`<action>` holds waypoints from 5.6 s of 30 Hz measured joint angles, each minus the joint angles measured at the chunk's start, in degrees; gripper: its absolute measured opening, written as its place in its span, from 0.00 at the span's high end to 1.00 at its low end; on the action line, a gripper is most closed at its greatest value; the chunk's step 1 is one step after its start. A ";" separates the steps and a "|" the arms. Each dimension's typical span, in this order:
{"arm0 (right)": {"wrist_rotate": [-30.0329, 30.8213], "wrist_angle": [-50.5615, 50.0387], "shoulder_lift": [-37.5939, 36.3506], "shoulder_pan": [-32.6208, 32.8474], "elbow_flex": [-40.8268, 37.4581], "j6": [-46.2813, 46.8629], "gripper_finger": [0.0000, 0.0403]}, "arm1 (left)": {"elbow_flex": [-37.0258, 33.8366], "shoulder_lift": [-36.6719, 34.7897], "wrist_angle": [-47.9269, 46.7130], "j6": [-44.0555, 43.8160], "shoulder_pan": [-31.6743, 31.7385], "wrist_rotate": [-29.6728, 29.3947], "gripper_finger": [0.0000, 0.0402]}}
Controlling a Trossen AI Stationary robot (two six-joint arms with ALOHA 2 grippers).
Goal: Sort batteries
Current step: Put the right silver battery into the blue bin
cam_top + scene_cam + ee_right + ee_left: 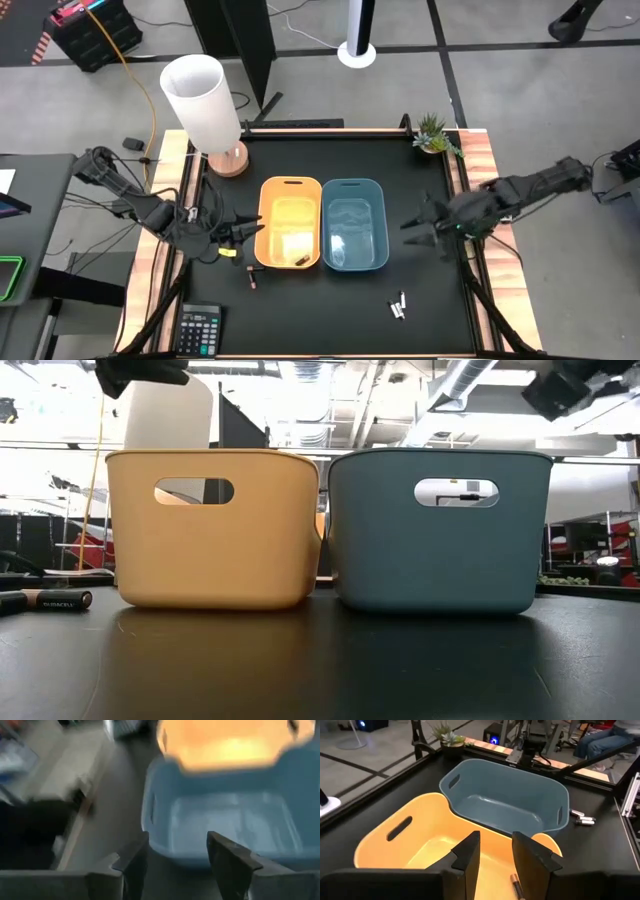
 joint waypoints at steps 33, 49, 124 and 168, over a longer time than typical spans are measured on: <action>7.08 -4.00 47.12 27.49 6.33 78.91 0.46 | 0.00 9.77 3.32 2.69 -10.62 -8.90 0.73; 5.02 -9.03 57.81 25.18 14.36 83.35 0.46 | 0.00 9.75 3.29 4.41 -10.62 -8.23 0.73; 5.04 -26.78 58.28 25.65 29.33 70.64 0.92 | 0.00 9.72 3.03 4.39 -10.62 -8.13 0.73; 16.53 -34.08 58.20 -3.97 50.32 10.19 0.56 | -0.02 9.73 0.79 1.85 -10.63 -3.61 0.73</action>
